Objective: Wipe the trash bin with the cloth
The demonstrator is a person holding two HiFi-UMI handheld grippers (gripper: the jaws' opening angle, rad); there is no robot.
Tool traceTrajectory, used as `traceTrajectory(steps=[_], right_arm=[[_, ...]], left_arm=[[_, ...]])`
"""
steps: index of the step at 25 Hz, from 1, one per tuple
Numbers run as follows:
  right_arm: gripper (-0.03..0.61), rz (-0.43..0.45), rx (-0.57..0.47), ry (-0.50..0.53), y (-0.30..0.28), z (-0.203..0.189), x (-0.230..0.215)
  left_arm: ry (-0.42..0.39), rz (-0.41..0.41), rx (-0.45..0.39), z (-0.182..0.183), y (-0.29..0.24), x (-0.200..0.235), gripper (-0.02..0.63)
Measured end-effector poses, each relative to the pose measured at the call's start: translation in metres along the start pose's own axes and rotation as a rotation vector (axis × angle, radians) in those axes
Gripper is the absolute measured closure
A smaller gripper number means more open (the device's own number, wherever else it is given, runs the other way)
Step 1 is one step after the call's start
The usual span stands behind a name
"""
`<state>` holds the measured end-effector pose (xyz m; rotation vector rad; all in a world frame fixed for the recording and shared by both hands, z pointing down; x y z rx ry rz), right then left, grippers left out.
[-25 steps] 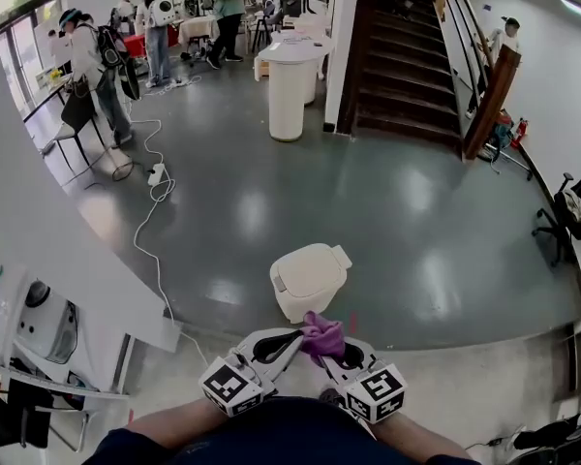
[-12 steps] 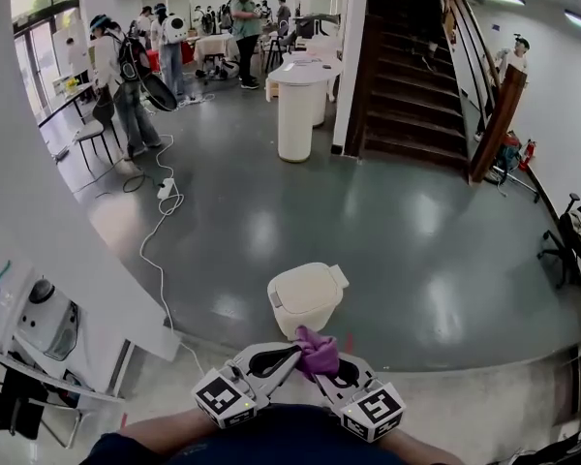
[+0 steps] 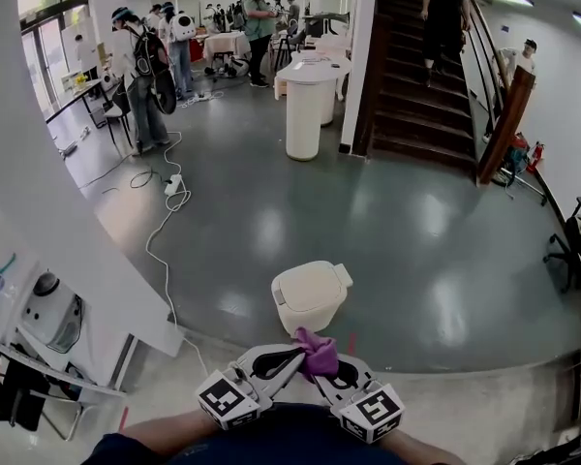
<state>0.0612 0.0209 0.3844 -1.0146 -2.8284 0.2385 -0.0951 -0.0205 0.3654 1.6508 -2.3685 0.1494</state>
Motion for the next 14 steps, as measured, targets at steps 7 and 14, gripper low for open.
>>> traceTrajectory(steps=[7,14], right_arm=[[0.502,0.009,0.005,-0.003,-0.001,0.0,0.0],[0.502,0.003,0.003,-0.002,-0.004,0.0,0.009]], left_arm=[[0.015,0.026,0.023,0.003,0.0,-0.001,0.626],[0.012,0.035,0.006,0.01,0.009,-0.003,0.626]])
Point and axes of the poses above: the fingertips, and each gripper's own axes: y backward along the fingers, x to its left, z out of its top, the point moved 9 cm from there along y, backward along the fingers, and after that the axes turned 10 degrees about y, right-handed, at the moved point
